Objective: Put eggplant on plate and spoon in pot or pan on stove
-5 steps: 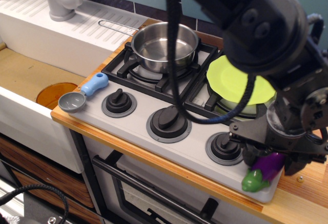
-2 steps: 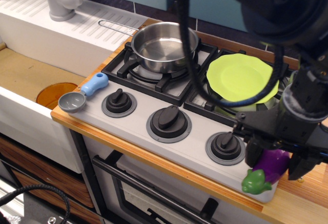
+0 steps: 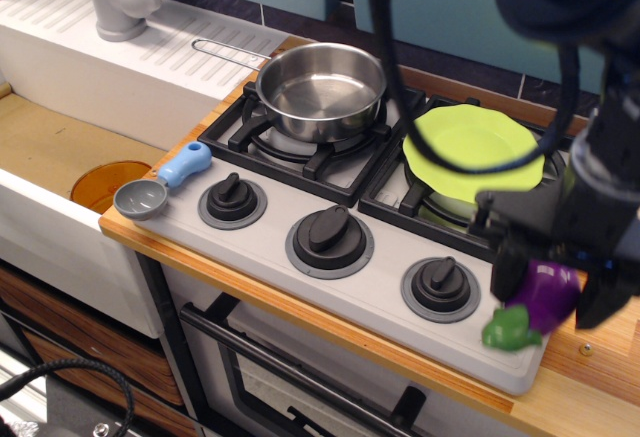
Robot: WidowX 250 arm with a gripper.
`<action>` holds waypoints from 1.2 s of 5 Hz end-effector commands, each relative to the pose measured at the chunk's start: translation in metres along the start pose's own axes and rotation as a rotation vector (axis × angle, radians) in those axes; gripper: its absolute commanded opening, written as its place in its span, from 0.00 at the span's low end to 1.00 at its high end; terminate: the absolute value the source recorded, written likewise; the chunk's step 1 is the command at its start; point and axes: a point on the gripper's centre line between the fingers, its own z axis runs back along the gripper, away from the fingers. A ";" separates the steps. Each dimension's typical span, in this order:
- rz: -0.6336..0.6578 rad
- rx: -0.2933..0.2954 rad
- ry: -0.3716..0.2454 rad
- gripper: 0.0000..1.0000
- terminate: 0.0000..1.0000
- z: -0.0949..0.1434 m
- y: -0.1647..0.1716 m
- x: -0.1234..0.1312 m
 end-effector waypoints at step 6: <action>-0.163 -0.066 -0.138 1.00 0.00 -0.006 0.055 0.111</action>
